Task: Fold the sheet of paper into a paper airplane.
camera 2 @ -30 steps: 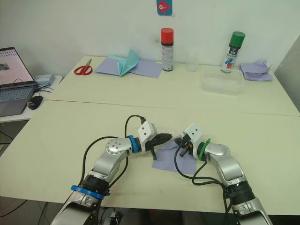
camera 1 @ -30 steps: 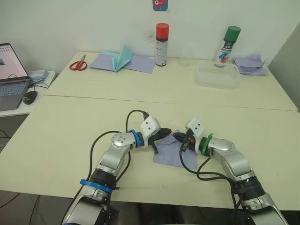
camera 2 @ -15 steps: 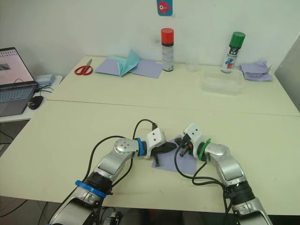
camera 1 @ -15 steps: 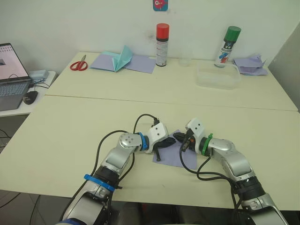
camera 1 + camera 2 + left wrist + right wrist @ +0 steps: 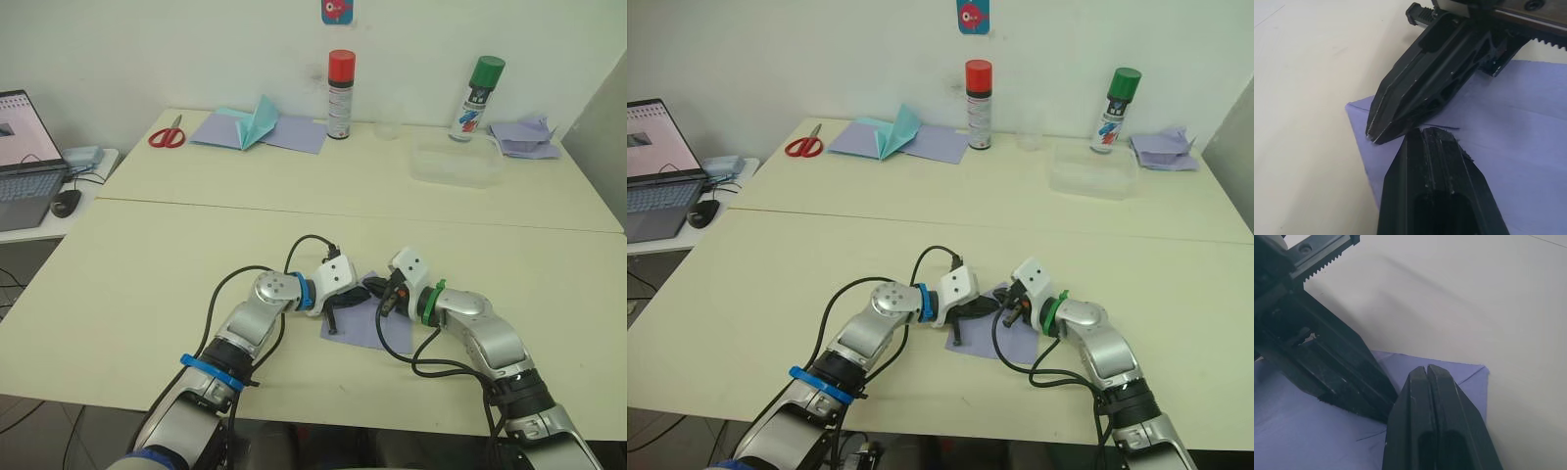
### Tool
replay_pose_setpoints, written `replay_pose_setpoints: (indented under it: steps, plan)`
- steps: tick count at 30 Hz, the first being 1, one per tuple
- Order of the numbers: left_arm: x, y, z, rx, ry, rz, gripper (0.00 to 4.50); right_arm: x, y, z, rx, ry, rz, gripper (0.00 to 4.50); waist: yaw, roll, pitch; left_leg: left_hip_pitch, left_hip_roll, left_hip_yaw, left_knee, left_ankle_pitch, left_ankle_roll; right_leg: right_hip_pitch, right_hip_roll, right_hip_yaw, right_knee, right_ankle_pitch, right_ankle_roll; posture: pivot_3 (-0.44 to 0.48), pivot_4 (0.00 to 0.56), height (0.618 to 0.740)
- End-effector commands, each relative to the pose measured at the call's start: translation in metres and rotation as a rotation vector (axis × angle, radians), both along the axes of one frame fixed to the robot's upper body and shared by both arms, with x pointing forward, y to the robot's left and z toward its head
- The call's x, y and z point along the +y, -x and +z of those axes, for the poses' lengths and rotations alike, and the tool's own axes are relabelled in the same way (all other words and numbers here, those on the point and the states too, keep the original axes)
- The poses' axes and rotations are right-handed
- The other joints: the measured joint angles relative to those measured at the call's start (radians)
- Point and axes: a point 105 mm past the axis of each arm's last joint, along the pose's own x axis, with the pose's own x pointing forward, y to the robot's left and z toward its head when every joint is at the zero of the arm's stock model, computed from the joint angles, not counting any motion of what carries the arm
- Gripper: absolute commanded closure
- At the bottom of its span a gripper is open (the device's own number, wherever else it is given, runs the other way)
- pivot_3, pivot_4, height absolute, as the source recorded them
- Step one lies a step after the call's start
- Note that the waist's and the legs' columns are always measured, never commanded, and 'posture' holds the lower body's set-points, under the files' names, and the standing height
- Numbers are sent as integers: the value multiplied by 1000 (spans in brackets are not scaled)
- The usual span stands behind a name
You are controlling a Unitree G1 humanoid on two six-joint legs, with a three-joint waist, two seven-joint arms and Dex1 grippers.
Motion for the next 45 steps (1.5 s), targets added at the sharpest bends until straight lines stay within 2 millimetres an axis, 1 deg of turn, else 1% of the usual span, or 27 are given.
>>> replay_pose_setpoints:
  steps: [1, 5, 12, 14, 17, 21, 22, 24, 25, 26, 28, 30, 32, 36, 38, 40, 42, 45]
  plan:
    - [26, -9, -10, 58, -35, 98, 4473, -2, 3, -9, 31, 20, -9, 4500, 0, 0, 0, 0, 0, 0, 0, 0, 0, 0, 0, 0, 0, 0, 0, 0, 150, 740]
    - [38, -12, -7, 79, -35, 133, 4473, -2, 3, -9, 31, 24, -7, 4500, 0, 0, 0, 0, 0, 0, 0, 0, 0, 0, 0, 0, 0, 0, 0, 0, 150, 740]
    - [43, 9, -11, 130, -69, 32, 4473, 0, 2, -10, 32, 29, 2, 4500, -1, 0, 0, 0, 1, 0, 0, 0, 0, 0, 0, 0, 0, 0, 0, 0, 150, 740]
    - [49, 14, -15, 123, -111, 18, 4473, 0, 2, -10, 31, 30, 4, 4500, -2, 0, 0, 0, 1, 0, 0, 0, 0, 0, 0, 0, 0, 0, 0, 0, 150, 740]
    - [63, 14, -12, 122, -119, 52, 4473, 0, 1, -10, 30, 32, 7, 4500, -3, 1, 0, 1, 2, 0, -1, 0, 0, 0, 0, 0, 0, 0, 0, 0, 150, 740]
    - [69, 5, 11, 94, -8, 101, 4473, 1, 2, -10, 30, 32, 9, 4500, -3, 0, 0, 1, 2, 0, -1, 0, 0, 0, 0, 0, 0, 0, 0, 0, 150, 740]
    - [66, 1, 26, 84, 56, 99, 4473, 1, 2, -10, 30, 32, 10, 4500, -3, 0, 0, 1, 2, 0, -1, 0, 0, 0, 0, 0, 0, 0, 0, 0, 150, 740]
    - [59, -2, 48, 57, 136, 73, 4473, 0, 2, -10, 32, 33, 12, 4500, -3, 0, 0, 0, 2, 0, -1, 0, 0, -1, 0, 0, 0, 0, 0, 0, 150, 740]
    - [55, -2, 54, 41, 155, 56, 4473, 0, 2, -11, 32, 33, 13, 4500, -2, 0, 0, 0, 2, 0, 0, 0, 0, -1, 0, 0, 0, 0, 0, 0, 150, 740]
    - [52, -2, 57, 32, 161, 45, 4473, 0, 2, -11, 32, 33, 14, 4500, -2, 0, 0, 0, 2, 0, 0, 0, 0, -1, 0, 0, 0, 0, 0, 0, 150, 740]
    - [41, -4, 59, 19, 184, 35, 4473, 1, 2, -11, 32, 33, 17, 4500, -1, 0, 0, 0, 1, 0, 0, 0, 0, -1, 0, 0, 0, 0, 0, 0, 150, 740]
    - [29, -1, 50, 37, 169, 7, 4473, 3, 2, -11, 29, 30, 22, 4500, -2, 0, 0, 0, 1, 0, 0, 0, 0, -1, 0, 1, 0, 0, 0, 0, 150, 740]
    - [25, 2, 38, 38, 131, -13, 4473, 5, 1, -9, 26, 25, 24, 4500, -5, 0, 0, 0, 1, 1, 0, 0, 0, -1, 0, 2, 0, 0, 0, 0, 150, 740]
    - [28, 0, 3, 46, -1, 14, 4473, 11, -2, 4, -25, -43, 18, 4500, -6, 0, 0, 0, 0, 1, 0, 0, 0, -2, 2, 2, 0, 0, 0, 0, 150, 740]
    - [31, 2, -9, 45, -54, 6, 4473, 15, -1, 10, -52, -70, 23, 4500, -3, 0, 0, 0, 1, 1, -1, 0, 0, -3, 3, 2, 1, 0, 0, 0, 150, 740]
    - [33, 4, -17, 40, -97, -7, 4473, 20, 1, 14, -67, -93, 36, 4500, -2, 0, 0, -1, 1, 1, -1, 0, 0, -3, 5, 2, 0, 0, 0, 0, 150, 740]
    - [34, 5, -21, 49, -105, -9, 4473, 23, 2, 13, -68, -94, 43, 4500, -2, 0, 0, -1, 1, 1, -1, 0, 0, -2, 5, 4, 0, 0, 0, 0, 150, 740]
    - [33, 5, -21, 57, -96, -5, 4473, 24, 2, 3, -50, -39, 34, 4500, -2, 0, 0, -1, 1, 2, 0, 0, 0, -2, 4, 6, 0, 0, 0, 0, 150, 740]
